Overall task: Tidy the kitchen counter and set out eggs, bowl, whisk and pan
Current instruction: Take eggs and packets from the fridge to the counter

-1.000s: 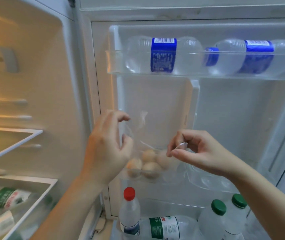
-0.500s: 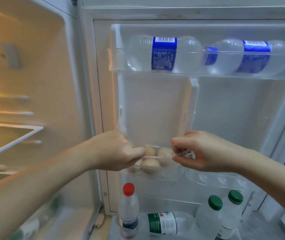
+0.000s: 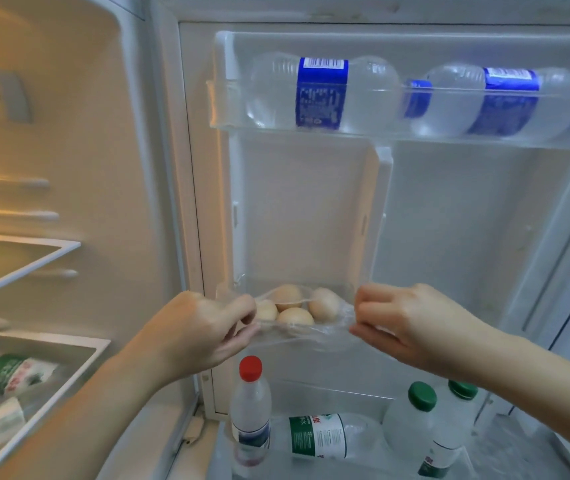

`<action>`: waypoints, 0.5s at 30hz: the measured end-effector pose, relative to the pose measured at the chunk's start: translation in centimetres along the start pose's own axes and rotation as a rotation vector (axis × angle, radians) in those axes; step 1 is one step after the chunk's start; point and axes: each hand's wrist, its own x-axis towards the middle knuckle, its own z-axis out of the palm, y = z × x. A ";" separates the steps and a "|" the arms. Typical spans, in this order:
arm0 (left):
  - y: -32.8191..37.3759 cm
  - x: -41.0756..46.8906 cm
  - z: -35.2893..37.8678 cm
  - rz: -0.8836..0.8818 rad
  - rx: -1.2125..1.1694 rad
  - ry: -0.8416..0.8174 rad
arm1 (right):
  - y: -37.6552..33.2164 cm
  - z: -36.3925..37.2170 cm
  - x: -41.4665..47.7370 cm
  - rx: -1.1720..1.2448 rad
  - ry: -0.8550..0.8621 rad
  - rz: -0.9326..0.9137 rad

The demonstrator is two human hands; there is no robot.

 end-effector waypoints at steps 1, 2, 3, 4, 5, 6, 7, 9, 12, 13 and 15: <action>-0.2 -0.2 0.0 -0.018 -0.003 0.015 | -0.1 0.2 0.2 -0.013 0.034 0.038; -0.4 -0.4 0.1 -0.040 0.002 0.018 | -0.2 0.5 0.4 -0.027 0.048 0.059; -0.6 -0.5 0.0 -0.062 0.016 0.013 | -0.4 0.7 0.5 -0.033 0.041 0.072; -0.8 -0.6 -0.2 -0.085 0.036 0.001 | -0.6 0.9 0.6 -0.031 0.015 0.082; -0.9 -0.7 -0.4 -0.106 0.062 -0.011 | -0.8 0.9 0.6 -0.025 -0.024 0.092; -0.9 -0.8 -0.5 -0.124 0.087 -0.017 | -1.0 0.9 0.7 -0.019 -0.059 0.103; -0.8 -0.7 -0.8 -0.142 0.098 -0.012 | -1.1 0.7 0.8 -0.010 -0.084 0.113; -0.4 -0.3 -1.3 -0.188 0.057 0.006 | -1.4 0.1 1.2 0.040 -0.116 0.152; 0.4 1.6 -1.6 -0.212 -0.028 0.039 | -1.6 -0.4 2.6 0.196 -0.060 0.187; 0.7 2.4 -1.7 -0.221 -0.059 0.015 | -1.8 -0.4 3.4 0.230 -0.054 0.184; 1.3 4.1 -1.6 -0.259 -0.086 -0.118 | -1.9 0.0 5.0 0.262 -0.123 0.182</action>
